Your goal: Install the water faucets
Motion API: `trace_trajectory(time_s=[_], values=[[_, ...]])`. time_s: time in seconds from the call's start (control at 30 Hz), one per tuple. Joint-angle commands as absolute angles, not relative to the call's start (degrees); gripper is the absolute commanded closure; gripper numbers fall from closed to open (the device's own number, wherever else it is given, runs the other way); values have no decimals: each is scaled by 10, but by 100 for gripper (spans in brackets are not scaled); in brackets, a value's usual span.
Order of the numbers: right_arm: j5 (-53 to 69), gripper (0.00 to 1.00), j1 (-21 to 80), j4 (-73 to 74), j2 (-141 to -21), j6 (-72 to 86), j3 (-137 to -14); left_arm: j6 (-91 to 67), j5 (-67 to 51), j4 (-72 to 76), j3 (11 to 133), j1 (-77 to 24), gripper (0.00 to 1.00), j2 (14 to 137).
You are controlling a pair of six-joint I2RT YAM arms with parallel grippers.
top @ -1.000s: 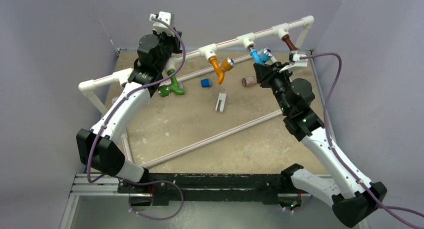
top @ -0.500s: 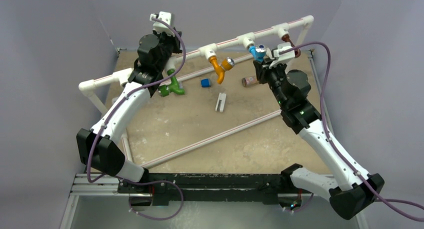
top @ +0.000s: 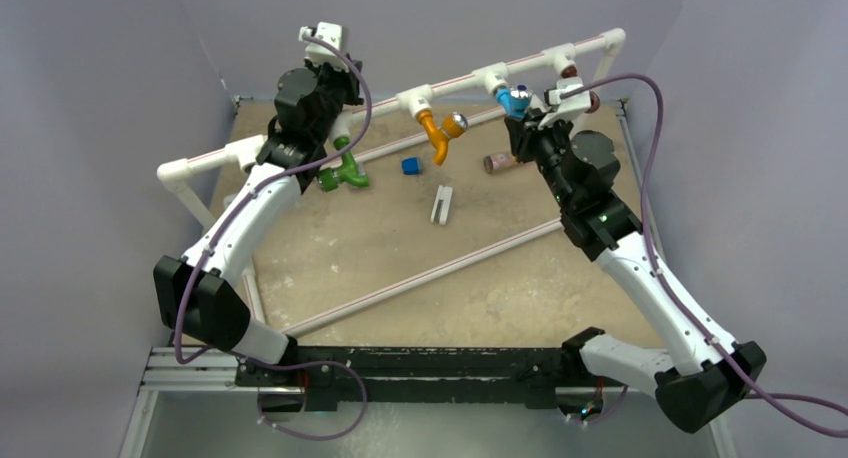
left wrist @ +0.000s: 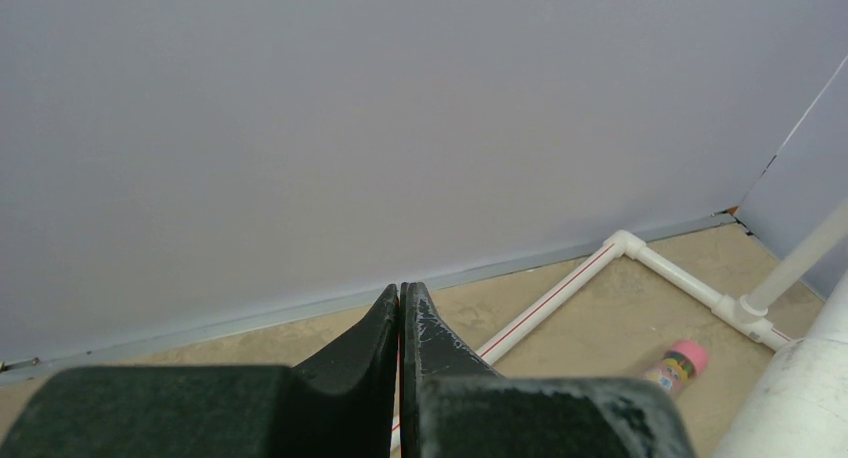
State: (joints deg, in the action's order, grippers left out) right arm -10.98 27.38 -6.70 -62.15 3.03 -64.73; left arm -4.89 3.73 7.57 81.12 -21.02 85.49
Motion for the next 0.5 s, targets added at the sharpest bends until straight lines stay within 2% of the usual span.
trace_trajectory(time_s=[0.0,0.27,0.47], values=[[-79,100,249,-101,-652,113,-674,-41,28,-85,750,-221,100,899],[15,100,180,-91,-658,221,-687,-34,35,-83,748,-225,100,896],[32,100,165,-98,-656,325,-667,-35,33,-82,748,-225,100,896]])
